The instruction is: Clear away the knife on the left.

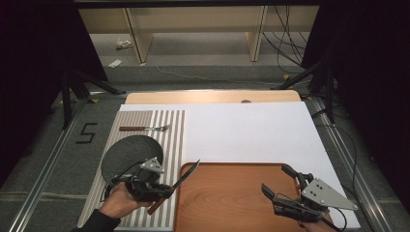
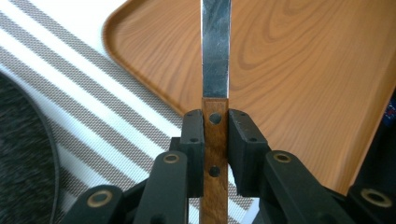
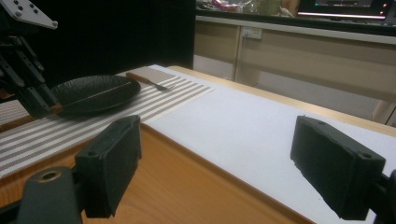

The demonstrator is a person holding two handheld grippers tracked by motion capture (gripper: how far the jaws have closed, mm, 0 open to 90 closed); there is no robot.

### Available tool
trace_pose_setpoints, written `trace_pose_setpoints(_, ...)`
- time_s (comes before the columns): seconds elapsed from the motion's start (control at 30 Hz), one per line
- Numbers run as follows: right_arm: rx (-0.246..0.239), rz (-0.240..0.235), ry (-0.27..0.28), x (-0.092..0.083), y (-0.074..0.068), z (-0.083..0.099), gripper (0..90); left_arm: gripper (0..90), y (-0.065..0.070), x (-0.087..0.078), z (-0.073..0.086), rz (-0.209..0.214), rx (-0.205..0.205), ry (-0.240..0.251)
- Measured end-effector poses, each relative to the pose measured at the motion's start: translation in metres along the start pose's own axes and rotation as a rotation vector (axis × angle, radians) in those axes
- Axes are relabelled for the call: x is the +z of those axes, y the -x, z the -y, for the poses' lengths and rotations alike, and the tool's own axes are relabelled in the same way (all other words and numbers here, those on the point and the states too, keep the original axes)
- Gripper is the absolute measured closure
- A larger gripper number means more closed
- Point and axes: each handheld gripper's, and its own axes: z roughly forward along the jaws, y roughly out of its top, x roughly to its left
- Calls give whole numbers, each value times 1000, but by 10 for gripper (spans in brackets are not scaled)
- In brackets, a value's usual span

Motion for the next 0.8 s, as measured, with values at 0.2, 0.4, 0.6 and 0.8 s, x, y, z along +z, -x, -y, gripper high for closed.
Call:
trace_pose_setpoints(0.2, -1, 1, -3, 0, 0, 0, 173, 771, 3, 6, -4, 5, -9, -4)
trace_pose_setpoints(0.4, -1, 2, -2, 0, 0, 0, 173, 771, 11, 14, -13, 19, -27, -22)
trace_pose_setpoints(0.6, 0, 1, -1, 0, 0, 0, 173, 771, 18, 24, -20, 40, -34, -47)
trace_pose_setpoints(0.8, -1, 1, -1, 0, 0, 0, 173, 770, 25, 33, -25, 70, -55, -80)
